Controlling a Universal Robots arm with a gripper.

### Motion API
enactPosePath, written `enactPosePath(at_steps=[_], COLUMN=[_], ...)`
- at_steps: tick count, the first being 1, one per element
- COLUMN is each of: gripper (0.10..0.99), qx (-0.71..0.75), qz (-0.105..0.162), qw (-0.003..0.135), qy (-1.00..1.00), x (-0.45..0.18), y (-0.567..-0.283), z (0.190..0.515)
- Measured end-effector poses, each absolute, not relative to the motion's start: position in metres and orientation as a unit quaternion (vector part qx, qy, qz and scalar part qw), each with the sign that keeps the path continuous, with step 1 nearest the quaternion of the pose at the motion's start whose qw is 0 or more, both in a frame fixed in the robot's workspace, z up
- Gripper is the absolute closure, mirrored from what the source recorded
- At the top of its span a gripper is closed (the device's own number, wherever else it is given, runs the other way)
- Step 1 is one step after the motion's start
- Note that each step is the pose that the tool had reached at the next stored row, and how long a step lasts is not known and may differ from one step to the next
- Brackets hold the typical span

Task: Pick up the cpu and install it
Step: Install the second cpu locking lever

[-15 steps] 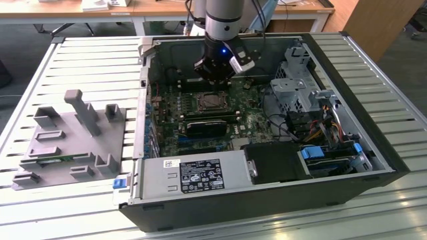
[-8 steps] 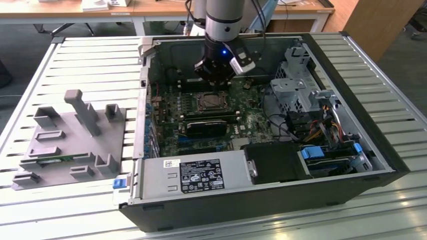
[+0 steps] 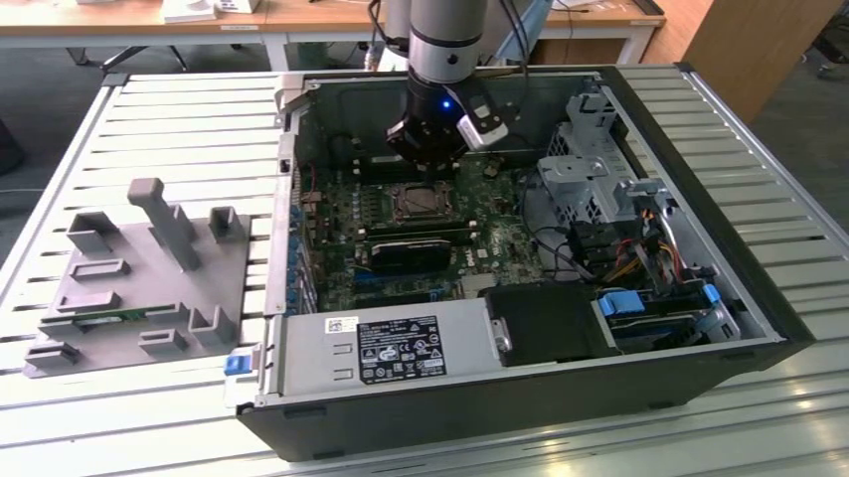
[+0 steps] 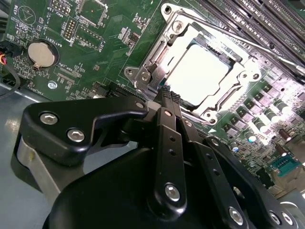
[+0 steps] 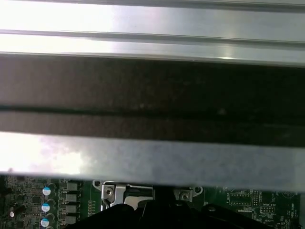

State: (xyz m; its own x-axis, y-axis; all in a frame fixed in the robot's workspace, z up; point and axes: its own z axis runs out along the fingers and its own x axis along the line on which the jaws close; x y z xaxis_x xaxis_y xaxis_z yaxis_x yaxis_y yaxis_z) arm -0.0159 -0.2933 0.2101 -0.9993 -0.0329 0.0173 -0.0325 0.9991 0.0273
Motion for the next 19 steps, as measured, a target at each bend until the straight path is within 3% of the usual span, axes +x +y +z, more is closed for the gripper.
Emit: enactPosePath(at_steps=[19], gripper=[0.980], qx=[0.016], qz=[-0.014], qw=[0.009], qy=[-1.000], x=[-0.017], y=[-0.295], z=[0.225])
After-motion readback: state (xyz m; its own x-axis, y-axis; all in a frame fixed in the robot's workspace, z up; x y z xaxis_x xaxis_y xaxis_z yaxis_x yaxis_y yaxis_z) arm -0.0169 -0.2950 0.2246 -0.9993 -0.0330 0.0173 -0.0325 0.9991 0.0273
